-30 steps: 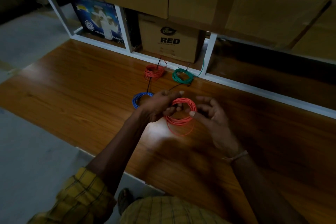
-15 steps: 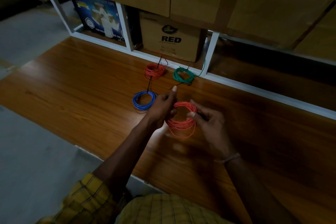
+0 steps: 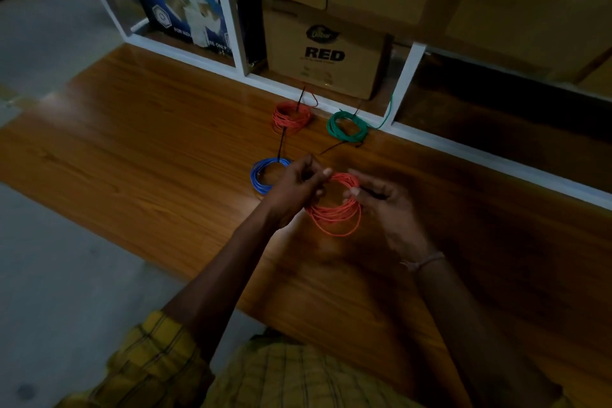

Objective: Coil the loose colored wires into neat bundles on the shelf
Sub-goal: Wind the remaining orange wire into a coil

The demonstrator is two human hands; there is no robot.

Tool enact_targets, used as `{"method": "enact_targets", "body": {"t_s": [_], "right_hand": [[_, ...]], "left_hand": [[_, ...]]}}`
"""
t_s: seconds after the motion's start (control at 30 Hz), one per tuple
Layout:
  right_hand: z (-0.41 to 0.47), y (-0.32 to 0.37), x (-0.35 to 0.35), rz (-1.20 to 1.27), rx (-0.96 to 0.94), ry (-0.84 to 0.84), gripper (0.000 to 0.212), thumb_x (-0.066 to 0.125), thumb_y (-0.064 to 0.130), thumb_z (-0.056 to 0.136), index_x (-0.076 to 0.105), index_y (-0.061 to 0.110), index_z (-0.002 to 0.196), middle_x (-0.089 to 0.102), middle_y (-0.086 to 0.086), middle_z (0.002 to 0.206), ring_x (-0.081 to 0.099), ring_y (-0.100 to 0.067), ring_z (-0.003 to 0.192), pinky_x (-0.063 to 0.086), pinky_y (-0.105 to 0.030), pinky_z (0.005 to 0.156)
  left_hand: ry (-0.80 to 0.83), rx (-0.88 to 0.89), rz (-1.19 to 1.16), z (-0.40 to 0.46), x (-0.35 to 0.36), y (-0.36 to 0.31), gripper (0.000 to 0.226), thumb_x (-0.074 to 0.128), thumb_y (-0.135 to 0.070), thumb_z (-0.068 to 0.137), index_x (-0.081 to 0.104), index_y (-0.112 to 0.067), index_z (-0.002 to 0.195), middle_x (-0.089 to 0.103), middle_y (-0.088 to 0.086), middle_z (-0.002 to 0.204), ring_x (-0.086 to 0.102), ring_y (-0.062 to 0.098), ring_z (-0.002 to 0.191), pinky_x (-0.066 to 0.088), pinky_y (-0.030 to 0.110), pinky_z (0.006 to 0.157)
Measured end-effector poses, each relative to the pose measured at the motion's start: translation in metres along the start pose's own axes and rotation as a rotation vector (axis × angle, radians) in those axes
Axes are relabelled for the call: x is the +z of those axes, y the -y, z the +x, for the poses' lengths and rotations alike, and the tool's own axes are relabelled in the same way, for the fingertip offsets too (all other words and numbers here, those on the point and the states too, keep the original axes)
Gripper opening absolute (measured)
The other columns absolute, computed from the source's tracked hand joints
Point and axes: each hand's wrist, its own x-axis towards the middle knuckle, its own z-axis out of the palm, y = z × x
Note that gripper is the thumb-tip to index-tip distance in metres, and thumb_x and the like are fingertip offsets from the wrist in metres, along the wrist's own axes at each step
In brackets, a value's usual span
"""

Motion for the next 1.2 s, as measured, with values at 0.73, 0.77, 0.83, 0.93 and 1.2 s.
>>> {"method": "enact_targets", "body": {"t_s": [0.73, 0.77, 0.83, 0.93, 1.2], "right_hand": [[0.145, -0.066, 0.043, -1.301, -0.228, -0.256, 0.035, 0.050, 0.035, 0.098, 0.071, 0.011, 0.113, 0.053, -0.014, 0.134, 0.045, -0.037, 0.127, 0.043, -0.050, 0.105], [0.136, -0.069, 0.043, -1.280, -0.229, -0.290, 0.034, 0.050, 0.034, 0.096, 0.071, 0.010, 0.107, 0.056, -0.014, 0.130, 0.048, -0.036, 0.123, 0.044, -0.049, 0.103], [0.117, -0.076, 0.041, -1.215, -0.237, -0.350, 0.023, 0.056, 0.028, 0.094, 0.070, 0.010, 0.095, 0.060, -0.013, 0.116, 0.052, -0.034, 0.110, 0.046, -0.045, 0.097], [0.084, -0.080, 0.040, -1.180, -0.263, -0.390, 0.012, 0.062, 0.019, 0.091, 0.068, 0.012, 0.085, 0.064, -0.011, 0.103, 0.056, -0.031, 0.102, 0.042, -0.038, 0.092], [0.044, -0.071, 0.029, -1.084, -0.316, -0.335, 0.015, 0.057, 0.023, 0.094, 0.069, 0.013, 0.092, 0.063, -0.007, 0.100, 0.061, -0.028, 0.091, 0.051, -0.042, 0.079]], "left_hand": [[-0.035, -0.023, -0.107, 0.047, -0.105, 0.017, 0.017, 0.066, -0.019, 0.103, 0.057, -0.010, 0.091, 0.051, 0.001, 0.061, 0.046, 0.017, 0.056, 0.039, 0.030, 0.053], [-0.030, -0.019, -0.121, 0.048, -0.105, 0.016, 0.017, 0.065, -0.016, 0.103, 0.057, -0.010, 0.090, 0.051, 0.001, 0.061, 0.047, 0.016, 0.055, 0.041, 0.028, 0.053], [-0.028, -0.023, -0.130, 0.051, -0.101, 0.014, 0.018, 0.064, -0.013, 0.103, 0.057, -0.010, 0.088, 0.051, 0.000, 0.059, 0.048, 0.014, 0.054, 0.043, 0.026, 0.052], [-0.017, -0.045, -0.141, 0.056, -0.094, 0.015, 0.017, 0.064, -0.013, 0.103, 0.058, -0.010, 0.088, 0.052, -0.002, 0.058, 0.046, 0.011, 0.051, 0.042, 0.023, 0.049], [-0.011, -0.054, -0.185, 0.046, -0.075, 0.016, 0.016, 0.063, -0.013, 0.104, 0.057, -0.010, 0.090, 0.050, -0.001, 0.059, 0.043, 0.013, 0.048, 0.037, 0.028, 0.046]]}}
